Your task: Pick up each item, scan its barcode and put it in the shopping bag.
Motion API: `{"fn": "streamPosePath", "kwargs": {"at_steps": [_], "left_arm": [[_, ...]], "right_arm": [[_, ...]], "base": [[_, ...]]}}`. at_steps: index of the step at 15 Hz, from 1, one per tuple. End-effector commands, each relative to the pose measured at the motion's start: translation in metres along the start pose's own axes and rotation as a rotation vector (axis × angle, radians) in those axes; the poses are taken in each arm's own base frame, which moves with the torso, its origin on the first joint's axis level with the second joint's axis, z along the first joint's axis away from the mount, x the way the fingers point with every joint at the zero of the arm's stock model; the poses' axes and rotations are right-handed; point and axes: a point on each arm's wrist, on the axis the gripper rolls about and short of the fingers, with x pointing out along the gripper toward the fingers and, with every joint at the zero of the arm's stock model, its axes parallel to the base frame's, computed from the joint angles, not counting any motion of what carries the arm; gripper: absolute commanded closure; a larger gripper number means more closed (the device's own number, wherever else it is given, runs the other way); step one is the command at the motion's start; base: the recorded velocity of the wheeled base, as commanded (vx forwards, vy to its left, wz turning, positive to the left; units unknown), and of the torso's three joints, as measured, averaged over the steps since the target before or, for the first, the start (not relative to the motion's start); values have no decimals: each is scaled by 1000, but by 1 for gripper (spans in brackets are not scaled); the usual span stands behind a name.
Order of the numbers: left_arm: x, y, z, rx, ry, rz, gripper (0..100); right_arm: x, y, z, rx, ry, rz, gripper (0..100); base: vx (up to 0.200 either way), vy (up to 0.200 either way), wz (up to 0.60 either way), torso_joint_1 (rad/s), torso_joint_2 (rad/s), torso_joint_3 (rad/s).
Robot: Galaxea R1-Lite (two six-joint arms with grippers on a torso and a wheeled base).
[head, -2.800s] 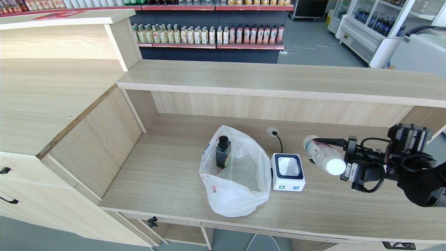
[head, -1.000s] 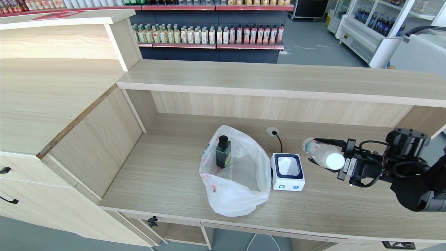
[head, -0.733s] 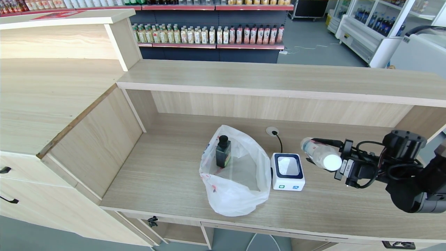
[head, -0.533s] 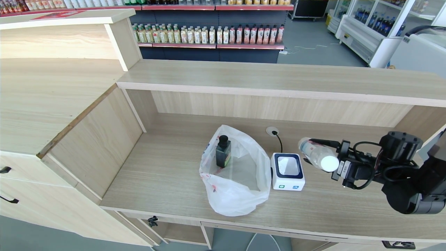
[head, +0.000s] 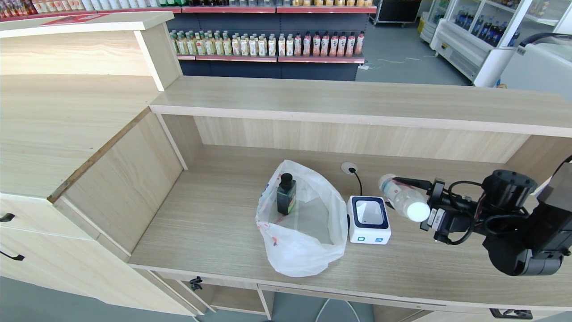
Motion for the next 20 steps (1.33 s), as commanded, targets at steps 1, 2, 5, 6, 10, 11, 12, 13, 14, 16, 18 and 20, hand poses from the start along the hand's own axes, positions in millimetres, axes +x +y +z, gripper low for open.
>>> {"fn": "streamPosePath", "kwargs": {"at_steps": [1, 2, 5, 6, 10, 11, 12, 13, 14, 16, 18, 20], "left_arm": [[0, 0, 0, -1, 0, 1, 0], [0, 0, 0, -1, 0, 1, 0], [0, 0, 0, -1, 0, 1, 0], [0, 0, 0, -1, 0, 1, 0], [0, 0, 0, -1, 0, 1, 0], [0, 0, 0, 1, 0, 1, 0], [0, 0, 0, 1, 0, 1, 0], [0, 0, 0, 1, 0, 1, 0], [0, 0, 0, -1, 0, 1, 0], [0, 0, 0, -1, 0, 1, 0], [0, 0, 0, -1, 0, 1, 0], [0, 0, 0, 1, 0, -1, 0]], "right_arm": [[1, 2, -1, 1, -1, 2, 100], [1, 3, -2, 1, -1, 2, 100], [2, 3, -2, -5, -4, -1, 100], [2, 3, -2, -6, -4, -2, 100], [1, -2, 1, -10, -6, -10, 100], [1, -6, 3, -11, -10, -16, 100], [0, -12, 7, 1, -13, -25, 100], [-1, -15, 11, 16, -16, -28, 100], [-3, -28, 21, 60, -27, -43, 100], [-11, -64, 49, 159, -66, -88, 100], [-29, -92, 81, 249, -70, -97, 100], [-52, -107, 102, 331, -19, -86, 100]], "base": [[0, 0, 0, 0, 0, 0], [0, 0, 0, 0, 0, 0], [0, 0, 0, 0, 0, 0], [0, 0, 0, 0, 0, 0], [0, 0, 0, 0, 0, 0], [0, 0, 0, 0, 0, 0], [0, 0, 0, 0, 0, 0], [0, 0, 0, 0, 0, 0], [0, 0, 0, 0, 0, 0], [0, 0, 0, 0, 0, 0], [0, 0, 0, 0, 0, 0], [0, 0, 0, 0, 0, 0]]}}
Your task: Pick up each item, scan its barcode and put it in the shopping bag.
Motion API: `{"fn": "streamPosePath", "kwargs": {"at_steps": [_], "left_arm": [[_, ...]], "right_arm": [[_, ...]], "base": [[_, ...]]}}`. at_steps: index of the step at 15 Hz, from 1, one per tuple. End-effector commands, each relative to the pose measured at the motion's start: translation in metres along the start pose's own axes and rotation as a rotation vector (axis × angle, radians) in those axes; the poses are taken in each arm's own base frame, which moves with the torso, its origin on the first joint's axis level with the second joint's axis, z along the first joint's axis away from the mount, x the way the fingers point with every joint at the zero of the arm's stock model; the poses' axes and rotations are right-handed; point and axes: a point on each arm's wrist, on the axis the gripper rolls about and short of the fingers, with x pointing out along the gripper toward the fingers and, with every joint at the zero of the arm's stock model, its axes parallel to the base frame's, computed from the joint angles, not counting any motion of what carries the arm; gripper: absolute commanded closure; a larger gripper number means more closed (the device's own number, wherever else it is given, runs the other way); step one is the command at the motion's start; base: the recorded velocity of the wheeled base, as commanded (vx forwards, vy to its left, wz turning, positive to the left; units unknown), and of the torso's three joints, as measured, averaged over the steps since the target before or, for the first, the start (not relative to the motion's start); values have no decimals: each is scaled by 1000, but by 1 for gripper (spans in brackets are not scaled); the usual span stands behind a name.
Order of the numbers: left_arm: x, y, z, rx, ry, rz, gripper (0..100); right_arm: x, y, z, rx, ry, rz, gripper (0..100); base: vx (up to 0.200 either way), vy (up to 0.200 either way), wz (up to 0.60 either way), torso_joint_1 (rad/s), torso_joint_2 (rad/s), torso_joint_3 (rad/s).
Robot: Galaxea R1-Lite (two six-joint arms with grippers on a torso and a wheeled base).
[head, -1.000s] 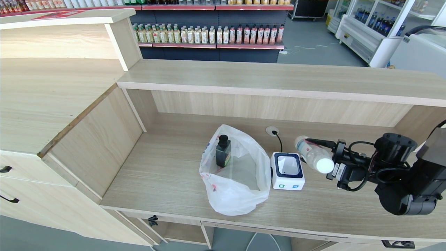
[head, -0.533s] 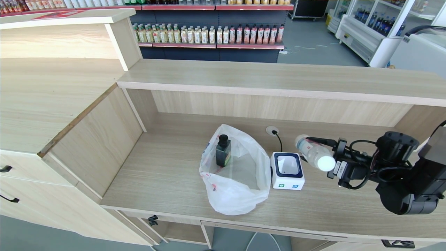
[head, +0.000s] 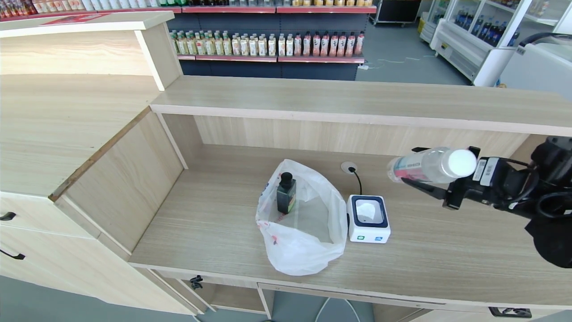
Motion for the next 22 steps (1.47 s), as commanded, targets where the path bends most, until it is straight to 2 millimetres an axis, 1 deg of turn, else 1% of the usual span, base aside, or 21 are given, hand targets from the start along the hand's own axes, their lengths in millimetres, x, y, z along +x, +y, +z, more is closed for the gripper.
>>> {"fn": "streamPosePath", "kwargs": {"at_steps": [1, 3, 4, 5, 6, 7, 8, 9, 12, 13, 16, 18, 19, 22], "left_arm": [[0, 0, 0, -1, 0, 1, 0], [0, 0, 0, -1, 0, 1, 0], [0, 0, 0, -1, 0, 1, 0], [0, 0, 0, -1, 0, 1, 0], [0, 0, 0, -1, 0, 1, 0], [0, 0, 0, -1, 0, -1, 0], [0, 0, 0, -1, 0, 1, 0], [0, 0, 0, -1, 0, 1, 0], [0, 0, 0, -1, 0, 1, 0], [0, 0, 0, -1, 0, 1, 0], [0, 0, 0, -1, 0, 1, 0], [0, 0, 0, 1, 0, 1, 0], [0, 0, 0, 1, 0, 1, 0], [0, 0, 0, -1, 0, 1, 0]], "right_arm": [[-45, -18, 63, 127, 71, -35, 100], [-77, -10, 86, 318, 196, -31, 100], [-86, -7, 90, 354, 234, -39, 100], [-105, 0, 94, 443, 325, -70, 100], [-118, 4, 95, 499, 389, -103, 100], [-122, 6, 95, 522, 428, -124, 100], [-130, 8, 94, 570, 517, -177, 100], [-133, 9, 93, 618, 559, -212, 100], [-133, 2, 93, 728, 695, -376, 100], [-130, 2, 93, 734, 710, -392, 100], [-127, -4, 98, 654, 713, -444, 100], [-123, -8, 96, 624, 774, -495, 100], [-120, -11, 95, 589, 819, -547, 100], [-110, -8, 97, 565, 798, -534, 100]], "base": [[0, 0, 0, 0, 0, 0], [0, 0, 0, 0, 0, 0], [0, 0, 0, 0, 0, 0], [0, 0, 0, 0, 0, 0], [0, 0, 0, 0, 0, 0], [0, 0, 0, 0, 0, 0], [0, 0, 0, 0, 0, 0], [0, 0, 0, 0, 0, 0], [0, 0, 0, 0, 0, 0], [0, 0, 0, 0, 0, 0], [0, 0, 0, 0, 0, 0], [0, 0, 0, 0, 0, 0], [0, 0, 0, 0, 0, 0], [0, 0, 0, 0, 0, 0]]}}
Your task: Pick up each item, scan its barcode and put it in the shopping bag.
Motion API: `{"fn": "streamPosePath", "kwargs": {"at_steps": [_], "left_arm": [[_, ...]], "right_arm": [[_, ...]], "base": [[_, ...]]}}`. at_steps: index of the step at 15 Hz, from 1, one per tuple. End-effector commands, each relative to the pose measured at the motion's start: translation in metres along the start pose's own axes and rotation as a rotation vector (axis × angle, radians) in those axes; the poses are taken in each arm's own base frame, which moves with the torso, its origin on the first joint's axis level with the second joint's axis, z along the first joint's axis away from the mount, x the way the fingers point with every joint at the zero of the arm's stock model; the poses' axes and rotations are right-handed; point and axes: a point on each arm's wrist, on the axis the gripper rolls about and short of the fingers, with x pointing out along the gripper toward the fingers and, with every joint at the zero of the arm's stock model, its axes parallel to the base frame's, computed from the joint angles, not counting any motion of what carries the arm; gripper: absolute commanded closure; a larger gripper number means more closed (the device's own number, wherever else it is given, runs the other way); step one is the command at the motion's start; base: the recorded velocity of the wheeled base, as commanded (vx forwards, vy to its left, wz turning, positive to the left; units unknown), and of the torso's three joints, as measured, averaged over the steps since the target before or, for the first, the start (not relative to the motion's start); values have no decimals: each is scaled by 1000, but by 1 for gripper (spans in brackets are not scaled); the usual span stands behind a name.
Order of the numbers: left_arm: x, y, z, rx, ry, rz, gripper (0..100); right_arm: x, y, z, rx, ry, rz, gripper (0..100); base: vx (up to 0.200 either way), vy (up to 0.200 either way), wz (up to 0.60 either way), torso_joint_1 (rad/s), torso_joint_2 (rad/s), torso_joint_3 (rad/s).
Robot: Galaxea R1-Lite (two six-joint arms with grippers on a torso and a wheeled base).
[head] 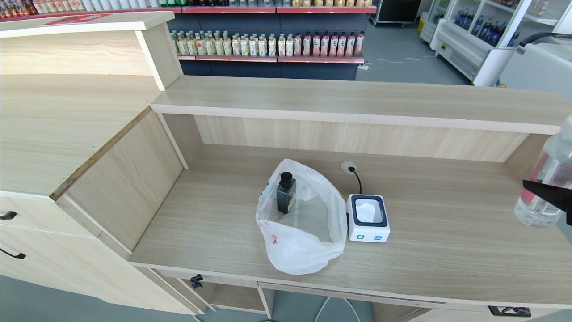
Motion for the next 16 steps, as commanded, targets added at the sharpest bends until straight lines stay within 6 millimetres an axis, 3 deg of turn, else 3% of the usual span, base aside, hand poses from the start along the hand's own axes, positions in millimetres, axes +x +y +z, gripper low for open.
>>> {"fn": "streamPosePath", "kwargs": {"at_steps": [1, 7, 10, 13, 16], "left_arm": [[0, 0, 0, 1, 0, 0, 0], [0, 0, 0, 0, 0, 0, 0], [0, 0, 0, 0, 0, 0, 0], [0, 0, 0, 1, 0, 0, 0], [0, 0, 0, 0, 0, 0, 0]], "right_arm": [[5, 7, 1, -11, -12, 37, 100], [21, 25, 8, -55, -118, 112, 100], [29, 34, 8, -50, -113, 169, 100], [47, 47, 14, -52, -249, 378, 100], [69, 56, 6, -75, -379, 605, 100]], "base": [[0, 0, 0, 0, 0, 0], [0, 0, 600, 3, 2, 4], [0, 0, 0, 0, 0, 0], [0, 0, 0, 0, 0, 0], [0, 0, 0, 0, 0, 0]]}}
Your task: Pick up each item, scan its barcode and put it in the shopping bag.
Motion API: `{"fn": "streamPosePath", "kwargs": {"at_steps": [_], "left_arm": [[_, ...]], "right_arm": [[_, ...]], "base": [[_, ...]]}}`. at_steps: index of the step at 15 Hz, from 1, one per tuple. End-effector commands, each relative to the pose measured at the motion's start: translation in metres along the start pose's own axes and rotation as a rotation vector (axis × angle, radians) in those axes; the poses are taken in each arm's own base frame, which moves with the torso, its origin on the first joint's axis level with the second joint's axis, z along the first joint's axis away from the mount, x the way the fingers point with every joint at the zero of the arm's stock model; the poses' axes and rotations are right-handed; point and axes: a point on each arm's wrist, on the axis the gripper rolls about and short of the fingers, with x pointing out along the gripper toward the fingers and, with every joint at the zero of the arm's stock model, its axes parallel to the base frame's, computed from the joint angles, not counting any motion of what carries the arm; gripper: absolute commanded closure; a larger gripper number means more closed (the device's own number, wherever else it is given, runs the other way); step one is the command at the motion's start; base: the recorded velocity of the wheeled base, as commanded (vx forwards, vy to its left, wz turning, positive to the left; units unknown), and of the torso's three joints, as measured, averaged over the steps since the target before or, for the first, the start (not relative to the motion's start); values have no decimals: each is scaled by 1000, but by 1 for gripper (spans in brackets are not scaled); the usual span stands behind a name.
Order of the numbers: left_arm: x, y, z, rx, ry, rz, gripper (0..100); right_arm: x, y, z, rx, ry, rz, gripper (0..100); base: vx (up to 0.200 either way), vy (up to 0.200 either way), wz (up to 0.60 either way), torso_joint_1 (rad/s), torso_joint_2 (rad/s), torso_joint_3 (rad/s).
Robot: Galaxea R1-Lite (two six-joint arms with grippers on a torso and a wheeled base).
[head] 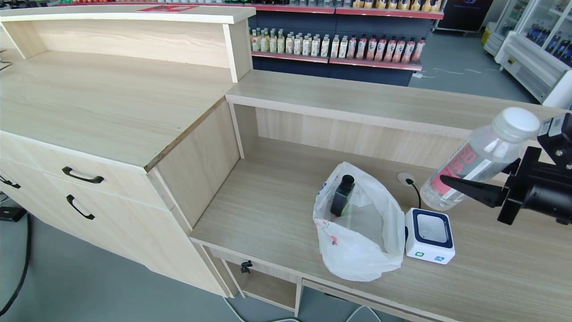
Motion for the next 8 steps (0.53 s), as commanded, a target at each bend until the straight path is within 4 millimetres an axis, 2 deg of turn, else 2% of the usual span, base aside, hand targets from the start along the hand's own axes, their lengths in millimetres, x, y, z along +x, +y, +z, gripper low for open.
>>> {"fn": "streamPosePath", "kwargs": {"at_steps": [1, 5, 8], "left_arm": [[0, 0, 0, -1, 0, 0, 0], [0, 0, 0, -1, 0, 0, 0], [0, 0, 0, -1, 0, 0, 0]], "right_arm": [[20, -1, -27, 39, -1, 107, 100], [36, -17, -79, 57, -23, 154, 100], [33, -27, -103, 78, 21, 131, 100]], "base": [[0, 0, 0, 0, 0, 0], [0, 0, 0, 0, 0, 0], [0, 0, 0, 0, 0, 0]]}}
